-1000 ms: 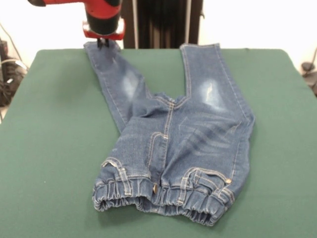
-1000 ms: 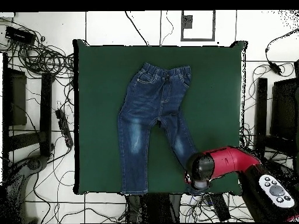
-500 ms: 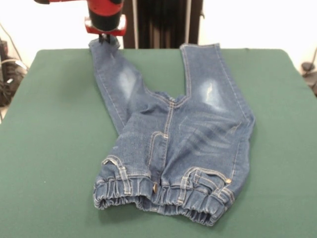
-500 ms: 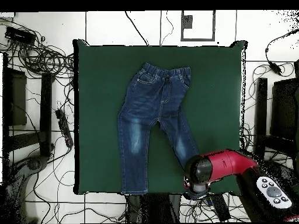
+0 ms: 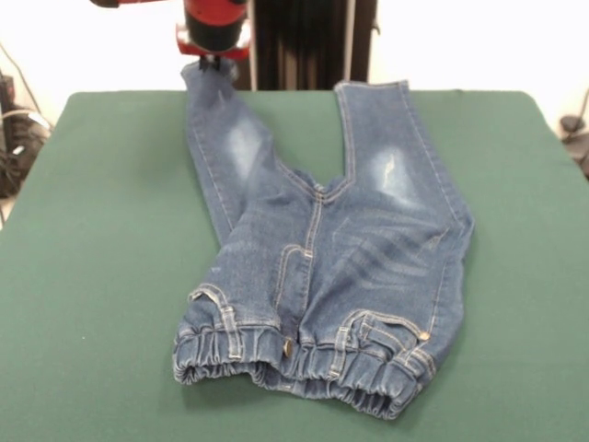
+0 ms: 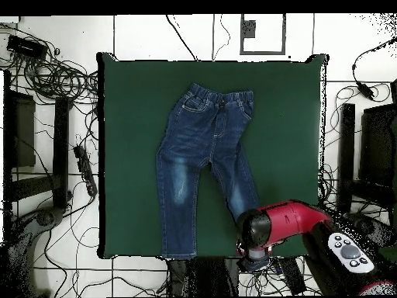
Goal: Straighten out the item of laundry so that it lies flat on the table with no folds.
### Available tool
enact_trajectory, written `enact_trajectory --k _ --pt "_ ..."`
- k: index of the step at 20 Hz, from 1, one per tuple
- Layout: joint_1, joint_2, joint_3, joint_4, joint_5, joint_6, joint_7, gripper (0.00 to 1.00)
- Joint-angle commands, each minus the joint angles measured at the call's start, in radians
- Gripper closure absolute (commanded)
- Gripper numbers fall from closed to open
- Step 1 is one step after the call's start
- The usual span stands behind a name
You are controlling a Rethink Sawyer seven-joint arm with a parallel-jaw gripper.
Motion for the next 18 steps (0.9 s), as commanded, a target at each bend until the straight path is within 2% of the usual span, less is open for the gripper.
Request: enact_trajectory --k 1,18 --pt "0.088 0.048 -0.028 0.037 0.064 0.092 -0.007 1.0" --pt "0.214 0.083 -0.162 0.035 0.103 0.061 0.102 1.0"
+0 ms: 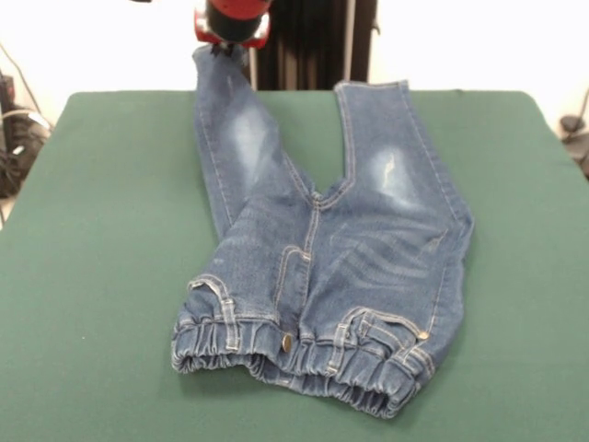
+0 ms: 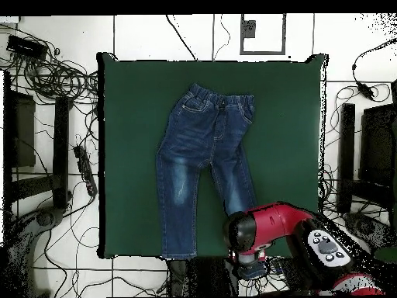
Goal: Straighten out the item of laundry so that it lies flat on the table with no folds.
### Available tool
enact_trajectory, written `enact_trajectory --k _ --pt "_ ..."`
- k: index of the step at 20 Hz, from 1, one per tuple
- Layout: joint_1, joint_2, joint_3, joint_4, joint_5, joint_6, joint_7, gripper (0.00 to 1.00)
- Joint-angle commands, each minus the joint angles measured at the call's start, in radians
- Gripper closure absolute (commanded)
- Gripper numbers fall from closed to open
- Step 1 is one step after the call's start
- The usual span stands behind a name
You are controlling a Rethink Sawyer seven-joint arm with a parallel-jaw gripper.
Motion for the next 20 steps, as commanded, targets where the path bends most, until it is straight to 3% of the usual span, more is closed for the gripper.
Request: enact_trajectory --k 1,16,20 --pt "0.078 0.087 -0.055 0.031 0.049 0.054 0.112 1.0" --pt "0.11 0.132 -0.145 -0.071 0.059 0.084 0.099 1.0" --pt "0.071 0.081 -0.092 -0.037 0.039 -0.072 0.045 1.0"
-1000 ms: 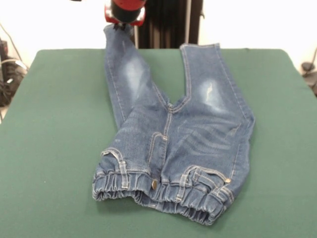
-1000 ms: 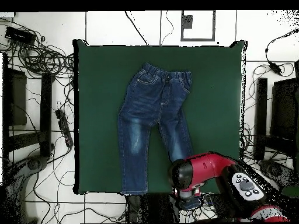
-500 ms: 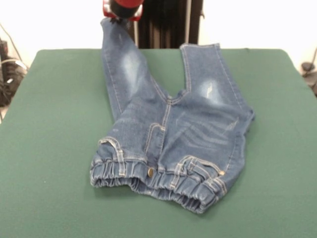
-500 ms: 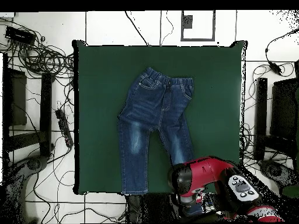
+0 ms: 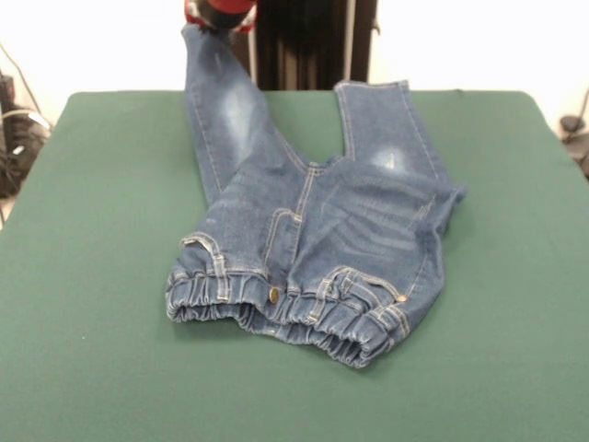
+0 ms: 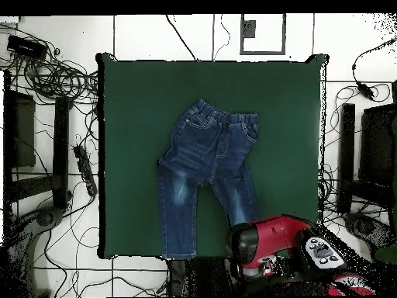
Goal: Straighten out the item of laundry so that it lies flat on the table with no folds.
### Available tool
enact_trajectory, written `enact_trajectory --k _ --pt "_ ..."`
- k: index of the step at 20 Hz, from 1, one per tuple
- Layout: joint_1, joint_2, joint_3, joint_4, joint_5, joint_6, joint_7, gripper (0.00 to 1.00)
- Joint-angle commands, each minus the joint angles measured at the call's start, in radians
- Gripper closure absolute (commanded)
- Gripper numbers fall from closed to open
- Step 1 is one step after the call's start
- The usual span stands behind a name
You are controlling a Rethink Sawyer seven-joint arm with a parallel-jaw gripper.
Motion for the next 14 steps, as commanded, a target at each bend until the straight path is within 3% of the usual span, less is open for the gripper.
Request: enact_trajectory --k 1,6,7,14 --pt "0.008 0.018 0.069 -0.031 0.037 -0.117 0.034 1.0" --pt "-0.015 0.001 0.108 -0.018 0.054 -0.16 0.0 1.0" --pt "-0.016 -0.001 0.109 -0.015 0.057 -0.162 -0.006 0.0" --pt "-0.019 -0.008 0.121 -0.002 0.054 -0.176 -0.028 0.0"
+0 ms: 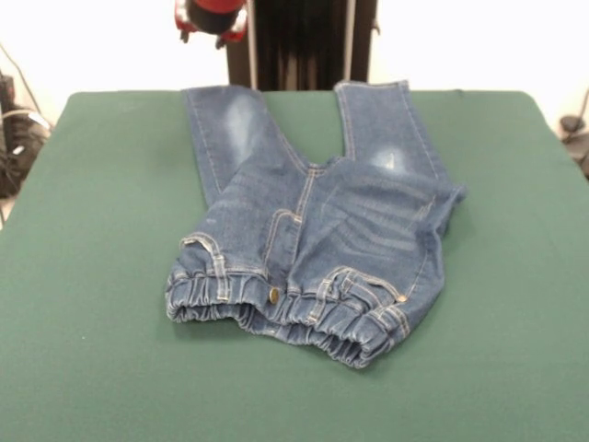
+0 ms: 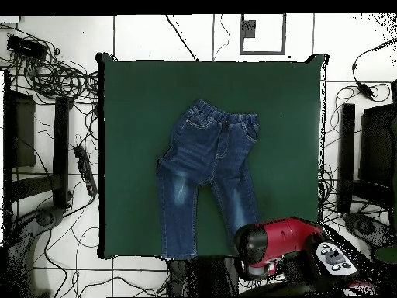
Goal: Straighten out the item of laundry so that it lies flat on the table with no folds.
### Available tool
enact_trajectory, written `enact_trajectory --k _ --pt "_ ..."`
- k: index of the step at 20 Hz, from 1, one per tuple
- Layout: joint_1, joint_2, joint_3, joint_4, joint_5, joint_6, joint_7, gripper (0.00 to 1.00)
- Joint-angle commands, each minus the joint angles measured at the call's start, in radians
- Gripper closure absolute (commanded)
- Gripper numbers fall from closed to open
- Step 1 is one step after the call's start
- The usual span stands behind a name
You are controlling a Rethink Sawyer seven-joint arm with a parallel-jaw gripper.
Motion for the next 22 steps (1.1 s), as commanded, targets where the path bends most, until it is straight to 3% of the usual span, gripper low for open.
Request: enact_trajectory --k 1,4,8,15,22 --pt "0.024 0.009 0.123 -0.001 0.054 -0.083 -0.034 0.0" --pt "0.007 -0.005 0.144 0.002 0.062 -0.086 -0.067 0.0" --pt "-0.028 -0.114 0.205 0.049 0.066 -0.153 -0.123 0.0" --pt "-0.168 -0.285 0.385 0.123 0.106 -0.296 -0.193 0.0" --pt "-0.28 -0.312 0.519 0.141 0.104 -0.428 -0.19 0.0"
